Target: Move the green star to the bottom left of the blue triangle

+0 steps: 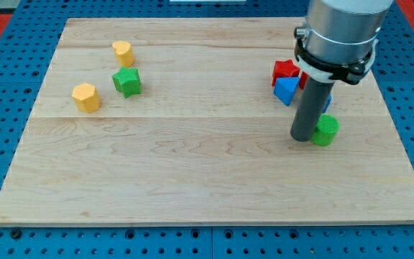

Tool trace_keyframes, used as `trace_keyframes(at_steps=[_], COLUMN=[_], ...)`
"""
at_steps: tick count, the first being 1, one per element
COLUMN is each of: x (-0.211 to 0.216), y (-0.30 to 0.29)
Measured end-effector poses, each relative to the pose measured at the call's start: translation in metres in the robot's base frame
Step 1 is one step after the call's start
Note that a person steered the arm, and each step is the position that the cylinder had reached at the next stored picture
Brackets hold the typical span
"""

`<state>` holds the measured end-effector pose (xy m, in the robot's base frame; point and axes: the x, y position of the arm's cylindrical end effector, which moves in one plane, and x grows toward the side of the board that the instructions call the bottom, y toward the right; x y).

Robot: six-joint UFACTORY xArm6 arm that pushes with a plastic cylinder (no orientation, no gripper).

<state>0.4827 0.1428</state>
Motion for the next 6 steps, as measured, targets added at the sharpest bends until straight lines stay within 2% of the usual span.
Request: trace_keyframes(at_steps=[1, 2, 4, 5, 6], x=[0.026, -0.004, -0.146, -0.152, -0.134], y=[0.000, -0.080, -0.180, -0.262, -0.299])
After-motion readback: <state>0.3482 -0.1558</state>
